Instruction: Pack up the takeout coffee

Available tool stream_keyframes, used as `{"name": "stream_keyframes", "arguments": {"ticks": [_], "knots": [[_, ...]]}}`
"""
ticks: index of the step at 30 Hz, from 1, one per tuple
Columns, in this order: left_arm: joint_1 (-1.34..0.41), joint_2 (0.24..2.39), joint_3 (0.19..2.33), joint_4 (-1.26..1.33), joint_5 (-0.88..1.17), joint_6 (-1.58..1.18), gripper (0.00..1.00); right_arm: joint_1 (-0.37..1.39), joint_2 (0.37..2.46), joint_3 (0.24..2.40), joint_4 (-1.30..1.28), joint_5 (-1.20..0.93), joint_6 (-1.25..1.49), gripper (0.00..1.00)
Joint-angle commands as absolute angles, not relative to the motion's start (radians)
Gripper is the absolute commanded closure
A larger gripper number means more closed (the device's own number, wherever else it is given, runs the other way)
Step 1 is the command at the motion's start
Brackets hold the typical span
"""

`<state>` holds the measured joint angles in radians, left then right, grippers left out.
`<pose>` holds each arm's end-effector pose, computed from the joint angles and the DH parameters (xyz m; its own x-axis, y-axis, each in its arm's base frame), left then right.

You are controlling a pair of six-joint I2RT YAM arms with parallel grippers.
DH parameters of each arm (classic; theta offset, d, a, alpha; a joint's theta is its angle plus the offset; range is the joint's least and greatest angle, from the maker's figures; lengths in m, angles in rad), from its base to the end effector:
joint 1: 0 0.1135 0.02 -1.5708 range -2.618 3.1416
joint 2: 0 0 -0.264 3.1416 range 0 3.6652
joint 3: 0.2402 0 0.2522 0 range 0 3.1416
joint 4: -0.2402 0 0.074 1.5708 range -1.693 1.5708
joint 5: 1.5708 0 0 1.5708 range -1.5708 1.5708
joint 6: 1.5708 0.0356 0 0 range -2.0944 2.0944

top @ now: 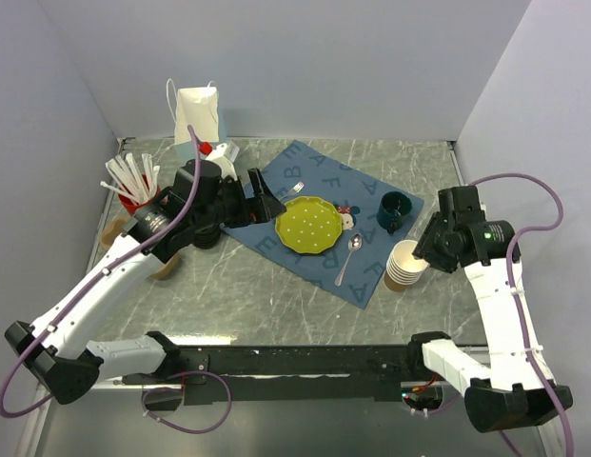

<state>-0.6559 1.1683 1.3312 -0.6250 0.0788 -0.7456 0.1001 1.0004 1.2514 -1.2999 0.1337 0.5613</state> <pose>0.1937 -0.1526 0.4065 -0.7099 -0.3071 -0.6338 0.2480 0.7333 -0.6330 0.1540 0.0107 0.3599 -0.7477 0.4551 -0.4835 0.4313 0.8865 0.1675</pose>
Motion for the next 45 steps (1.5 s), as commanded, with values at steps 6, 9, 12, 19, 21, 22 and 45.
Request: {"name": "stream_keyframes", "arguments": {"ticks": [6,9,12,19,21,22,45], "knots": [[-0.653,1.114,1.275,-0.54,0.124,-0.819,0.03,0.005,1.026,1.147,-1.181,0.095,0.486,0.61],[-0.653,1.115,1.282,-0.555,0.13,-0.824,0.03,-0.034,1.037,1.138,-1.149,0.081,0.479,0.62],[-0.653,1.118,1.304,-0.581,0.135,-0.815,0.03,-0.044,1.037,1.132,-1.138,0.095,0.48,0.63],[-0.653,1.092,1.285,-0.575,0.12,-0.818,0.03,-0.067,1.034,1.094,-1.134,0.13,0.482,0.66],[-0.653,1.092,1.287,-0.577,0.124,-0.818,0.03,-0.074,1.037,1.086,-1.132,0.14,0.48,0.67],[-0.653,1.094,1.287,-0.577,0.126,-0.818,0.03,-0.074,1.04,1.083,-1.131,0.14,0.477,0.67],[-0.653,1.083,1.266,-0.56,0.104,-0.833,0.03,-0.084,1.072,1.066,-1.075,0.126,0.465,0.76]]}}
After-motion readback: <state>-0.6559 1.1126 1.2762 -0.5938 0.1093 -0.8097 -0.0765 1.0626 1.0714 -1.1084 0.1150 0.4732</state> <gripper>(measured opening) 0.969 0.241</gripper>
